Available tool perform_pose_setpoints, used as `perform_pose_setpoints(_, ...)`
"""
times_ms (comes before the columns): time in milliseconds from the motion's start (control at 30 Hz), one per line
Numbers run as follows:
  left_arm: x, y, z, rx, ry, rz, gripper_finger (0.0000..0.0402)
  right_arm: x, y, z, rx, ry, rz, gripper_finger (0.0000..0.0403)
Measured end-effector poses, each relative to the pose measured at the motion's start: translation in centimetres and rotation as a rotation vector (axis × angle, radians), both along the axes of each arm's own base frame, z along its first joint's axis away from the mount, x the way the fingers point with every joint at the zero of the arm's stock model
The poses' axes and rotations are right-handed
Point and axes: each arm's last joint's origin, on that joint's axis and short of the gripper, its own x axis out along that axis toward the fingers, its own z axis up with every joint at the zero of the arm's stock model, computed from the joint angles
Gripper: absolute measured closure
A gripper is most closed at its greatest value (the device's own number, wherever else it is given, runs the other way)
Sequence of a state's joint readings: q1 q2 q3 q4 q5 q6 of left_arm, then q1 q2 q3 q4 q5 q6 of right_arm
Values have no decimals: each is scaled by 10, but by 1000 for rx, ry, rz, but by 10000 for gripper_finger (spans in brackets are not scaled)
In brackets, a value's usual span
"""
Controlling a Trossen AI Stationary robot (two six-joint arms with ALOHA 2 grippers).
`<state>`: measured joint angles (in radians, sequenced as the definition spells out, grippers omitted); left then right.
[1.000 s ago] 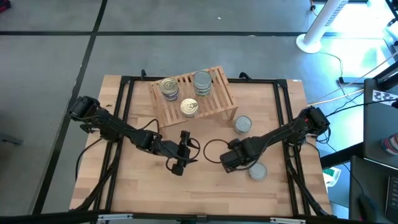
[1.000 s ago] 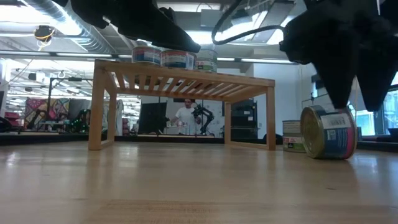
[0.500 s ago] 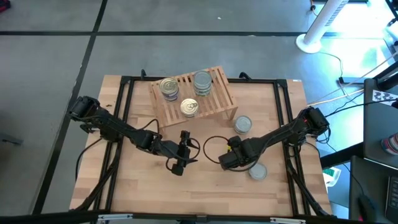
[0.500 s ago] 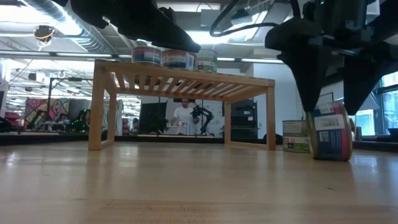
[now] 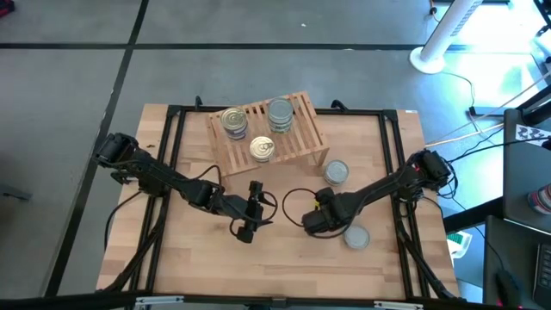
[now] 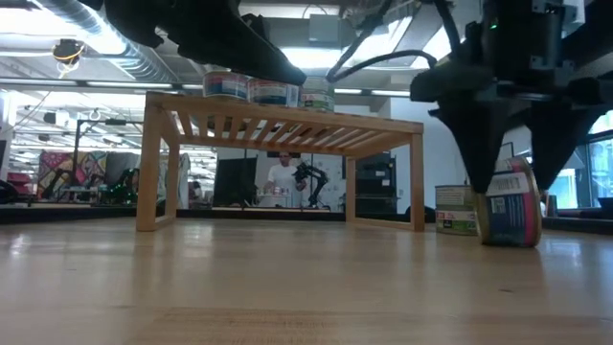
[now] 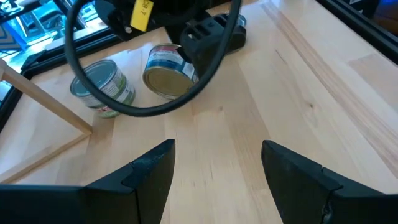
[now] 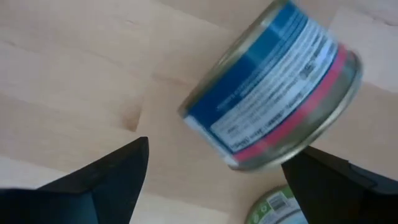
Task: Stack canned seafood by type on shelf
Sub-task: Stack the blue tuna can on top of the blue tuna can on the shelf
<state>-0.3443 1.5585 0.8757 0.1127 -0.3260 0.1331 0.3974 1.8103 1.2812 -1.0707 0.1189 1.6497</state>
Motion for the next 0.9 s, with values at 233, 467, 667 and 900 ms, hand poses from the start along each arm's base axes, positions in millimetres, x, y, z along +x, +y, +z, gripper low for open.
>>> perform_pose_setpoints(233,0,0,0,-1,-1,0,165,3,0,0,-19,-42,-11,47)
perform_pose_setpoints(467,0,0,0,-2,-2,1,165,4,-1,-2,-64,-68,-108,47)
perform_pose_setpoints(667,0,0,0,0,-1,-1,165,3,-1,-2,-62,-79,-223,47)
perform_pose_setpoints(900,0,0,0,3,1,-2,165,7,1,-19,-87,-29,-277,47)
